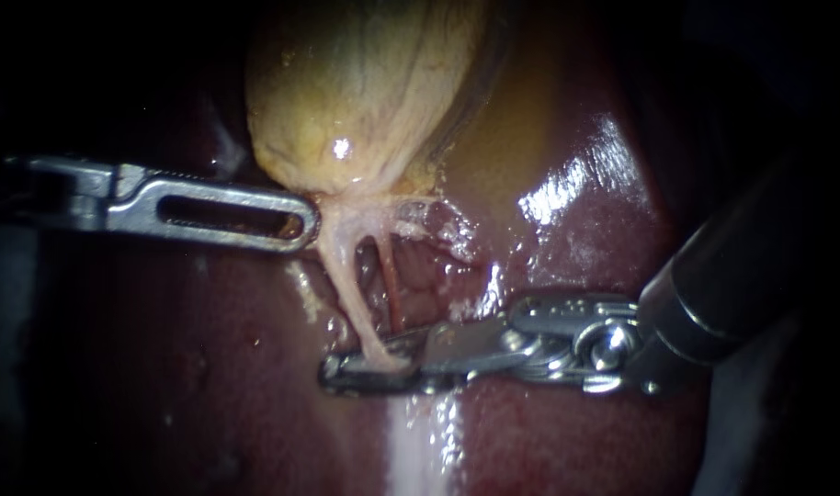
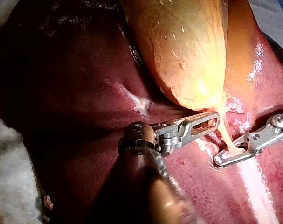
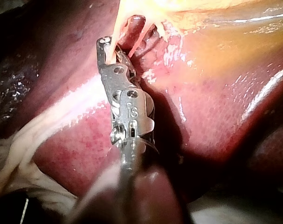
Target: Going back first clip left tube
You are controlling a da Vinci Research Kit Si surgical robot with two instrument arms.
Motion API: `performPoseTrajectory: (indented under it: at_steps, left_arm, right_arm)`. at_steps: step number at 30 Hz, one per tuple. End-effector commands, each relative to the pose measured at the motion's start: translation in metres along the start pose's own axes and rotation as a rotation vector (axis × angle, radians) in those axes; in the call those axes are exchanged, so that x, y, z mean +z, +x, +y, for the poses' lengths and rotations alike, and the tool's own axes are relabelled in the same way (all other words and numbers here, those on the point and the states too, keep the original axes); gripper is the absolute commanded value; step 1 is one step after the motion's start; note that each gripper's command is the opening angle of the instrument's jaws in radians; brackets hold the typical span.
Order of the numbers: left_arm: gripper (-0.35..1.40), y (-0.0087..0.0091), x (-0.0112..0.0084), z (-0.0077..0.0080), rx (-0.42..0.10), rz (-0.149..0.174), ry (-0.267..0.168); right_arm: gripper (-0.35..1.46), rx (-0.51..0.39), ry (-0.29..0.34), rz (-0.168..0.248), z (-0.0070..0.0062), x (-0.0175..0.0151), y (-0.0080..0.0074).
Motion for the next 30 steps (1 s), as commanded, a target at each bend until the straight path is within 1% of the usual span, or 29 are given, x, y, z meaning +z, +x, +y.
performPoseTrajectory:
  at_steps: [1,6,7,9,10,11,12,13,15,19,24,27,30]
  left_arm:
    - [-0.35,0.0,0.0,0.0,0.0,0.0,0.0]
    - [-0.35,0.0,0.0,0.0,0.0,0.0,0.0]
    - [-0.35,0.0,0.0,0.0,0.0,0.0,0.0]
    - [-0.35,0.0,0.0,0.0,0.0,0.0,0.0]
    - [-0.35,0.0,0.0,0.0,0.0,0.0,0.0]
    - [-0.35,0.0,0.0,0.0,0.0,0.0,-0.001]
    - [-0.35,0.0,-0.0001,0.0,0.0,0.0,-0.001]
    - [-0.35,0.0,-0.0001,0.0,0.0,0.0,-0.001]
    - [-0.35,0.0,-0.0001,0.0,0.0,0.0,-0.001]
    - [-0.35,0.0,-0.0001,0.0,0.0,-0.001,-0.001]
    - [-0.35,0.0,-0.0001,0.0,0.0,-0.001,-0.001]
    - [-0.35,0.0,-0.0001,0.0,0.0,-0.001,-0.001]
    - [-0.35,0.0,-0.0001,0.0,0.0,-0.001,-0.001]
  right_arm:
    - [-0.35,-0.001,0.002,0.0,0.0,0.0001,-0.0001]
    - [-0.35,0.018,0.004,-0.001,0.0001,0.0001,0.0]
    - [-0.35,0.011,0.013,0.018,0.0,0.0001,0.0001]
    - [-0.04,-0.038,0.028,0.059,-0.0001,0.0003,0.0004]
    - [0.2,-0.084,0.029,0.071,-0.0001,0.0006,0.0008]
    - [0.37,-0.1,0.027,0.072,-0.0001,0.0009,0.0011]
    - [0.44,-0.116,0.026,0.075,-0.0001,0.0012,0.0014]
    - [0.47,-0.151,0.012,0.085,-0.0001,0.0015,0.0017]
    - [0.49,-0.161,-0.026,0.112,-0.0001,0.0018,0.002]
    - [0.49,-0.217,-0.032,0.111,-0.0001,0.0015,0.0022]
    - [0.49,-0.259,-0.04,0.112,-0.0001,0.0009,0.0028]
    - [0.49,-0.261,-0.045,0.113,-0.0001,0.0004,0.0031]
    - [0.49,-0.261,-0.043,0.113,-0.0001,-0.0001,0.0031]
